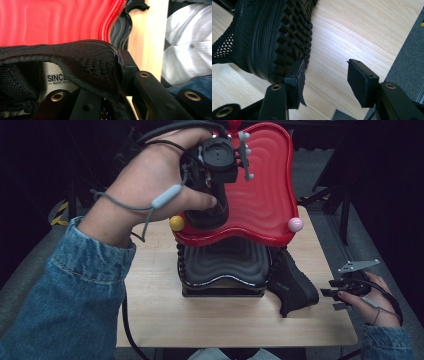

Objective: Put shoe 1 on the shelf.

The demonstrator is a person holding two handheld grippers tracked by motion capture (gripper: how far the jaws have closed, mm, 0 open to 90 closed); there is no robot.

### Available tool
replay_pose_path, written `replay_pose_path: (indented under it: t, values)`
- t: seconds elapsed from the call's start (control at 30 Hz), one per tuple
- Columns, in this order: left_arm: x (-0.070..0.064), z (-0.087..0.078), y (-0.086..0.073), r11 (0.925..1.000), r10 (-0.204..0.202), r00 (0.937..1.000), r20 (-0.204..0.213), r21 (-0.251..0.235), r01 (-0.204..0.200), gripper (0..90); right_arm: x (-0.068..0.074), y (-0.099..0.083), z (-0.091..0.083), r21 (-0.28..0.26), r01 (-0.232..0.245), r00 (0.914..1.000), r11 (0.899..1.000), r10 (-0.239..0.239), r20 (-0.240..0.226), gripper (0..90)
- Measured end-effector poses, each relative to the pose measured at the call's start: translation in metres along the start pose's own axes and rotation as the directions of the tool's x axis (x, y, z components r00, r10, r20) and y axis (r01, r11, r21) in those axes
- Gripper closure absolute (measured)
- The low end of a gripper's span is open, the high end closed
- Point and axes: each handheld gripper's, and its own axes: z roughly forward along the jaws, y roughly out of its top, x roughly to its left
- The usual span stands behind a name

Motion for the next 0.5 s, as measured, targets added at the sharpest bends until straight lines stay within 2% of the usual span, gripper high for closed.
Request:
replay_pose_path:
  t: [0.23,0.33,0.5]
  values:
    - [0.009,0.013,0.009,0.9996,0.017,0.9998,0.013,-0.023,-0.016,83.0,0.000,-0.005,-0.001,0.001,-0.011,0.9999,1.000,0.011,0.001,48.6]
    - [0.009,0.019,0.013,0.9995,0.033,0.9995,-0.005,0.002,-0.033,82.7,0.000,-0.007,-0.002,0.008,-0.014,0.9999,1.000,0.014,0.003,48.4]
    - [0.010,0.023,0.018,0.9983,0.058,0.9983,-0.004,-0.006,-0.058,82.5,0.000,-0.008,-0.003,0.007,-0.005,1.0000,1.000,0.005,0.001,48.3]
